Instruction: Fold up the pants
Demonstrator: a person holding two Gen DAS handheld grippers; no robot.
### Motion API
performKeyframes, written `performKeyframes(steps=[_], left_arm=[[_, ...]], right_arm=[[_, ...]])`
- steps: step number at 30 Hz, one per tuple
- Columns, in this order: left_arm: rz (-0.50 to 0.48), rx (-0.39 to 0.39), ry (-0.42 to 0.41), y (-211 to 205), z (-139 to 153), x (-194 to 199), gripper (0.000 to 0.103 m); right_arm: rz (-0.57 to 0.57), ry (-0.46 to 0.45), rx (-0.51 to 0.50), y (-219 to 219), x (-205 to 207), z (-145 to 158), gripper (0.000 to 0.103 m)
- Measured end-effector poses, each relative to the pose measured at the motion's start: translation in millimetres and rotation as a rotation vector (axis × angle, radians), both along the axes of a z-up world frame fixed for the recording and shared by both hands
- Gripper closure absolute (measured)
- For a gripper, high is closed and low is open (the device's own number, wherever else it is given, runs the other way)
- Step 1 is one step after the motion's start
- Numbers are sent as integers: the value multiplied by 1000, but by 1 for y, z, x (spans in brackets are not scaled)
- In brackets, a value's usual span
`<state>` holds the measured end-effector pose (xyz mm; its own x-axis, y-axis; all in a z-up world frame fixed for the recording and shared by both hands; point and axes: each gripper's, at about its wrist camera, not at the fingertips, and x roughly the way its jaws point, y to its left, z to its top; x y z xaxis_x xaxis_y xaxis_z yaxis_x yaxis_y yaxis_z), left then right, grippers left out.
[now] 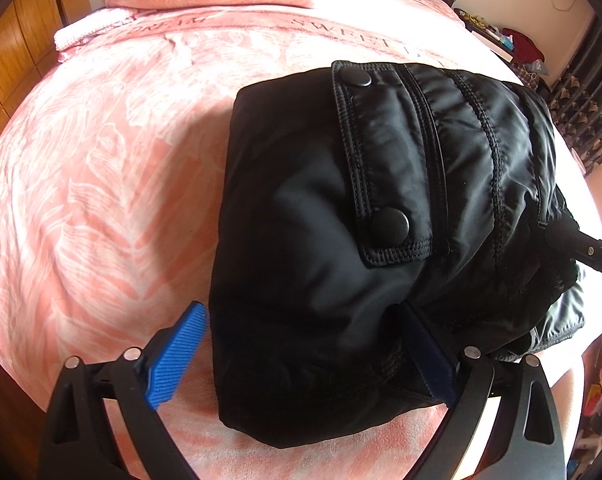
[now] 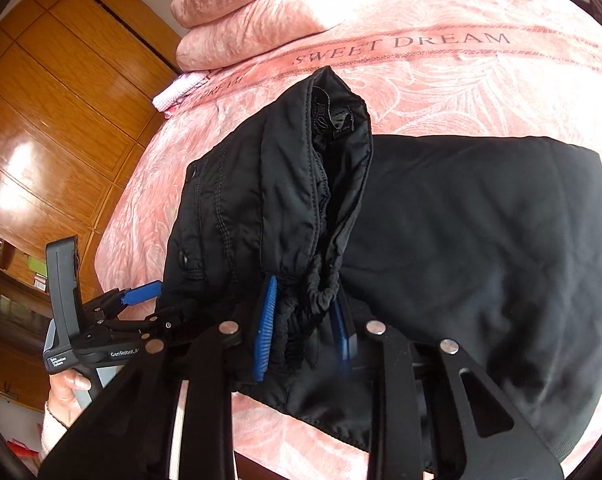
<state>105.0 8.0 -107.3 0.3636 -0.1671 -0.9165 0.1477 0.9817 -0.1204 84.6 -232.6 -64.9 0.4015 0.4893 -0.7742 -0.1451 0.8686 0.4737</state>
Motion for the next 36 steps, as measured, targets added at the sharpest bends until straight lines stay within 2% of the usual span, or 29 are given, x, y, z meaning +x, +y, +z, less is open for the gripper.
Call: performKeyframes(steps=[7, 11, 15, 19, 22, 25, 27, 31, 36], left_arm=[[34, -9, -40, 22, 19, -2, 7], [28, -22, -49, 28, 24, -3, 7], [-4, 0, -52, 21, 24, -8, 7], [-21, 46, -39, 16, 13, -11, 7], [-21, 53, -30, 14, 8, -8, 6], [-15, 61, -24, 20, 4, -5, 5], [-8, 58, -26, 23, 5, -5, 5], [0, 55, -33, 23, 14, -5, 6], [3, 29, -58, 13, 27, -7, 6]], right_arm=[[26, -72, -11, 4, -16, 29, 81], [1, -67, -12, -3, -28, 34, 82], [-30, -22, -37, -13, -38, 17, 82], [-76, 69, 0, -27, -36, -17, 81], [-87, 93, 36, -31, -34, -29, 79], [-70, 79, 16, -30, -35, -23, 68], [-63, 55, -30, -30, -37, -12, 44], [-53, -7, -75, -34, -34, 10, 43], [-56, -15, -71, -35, -9, 22, 31]])
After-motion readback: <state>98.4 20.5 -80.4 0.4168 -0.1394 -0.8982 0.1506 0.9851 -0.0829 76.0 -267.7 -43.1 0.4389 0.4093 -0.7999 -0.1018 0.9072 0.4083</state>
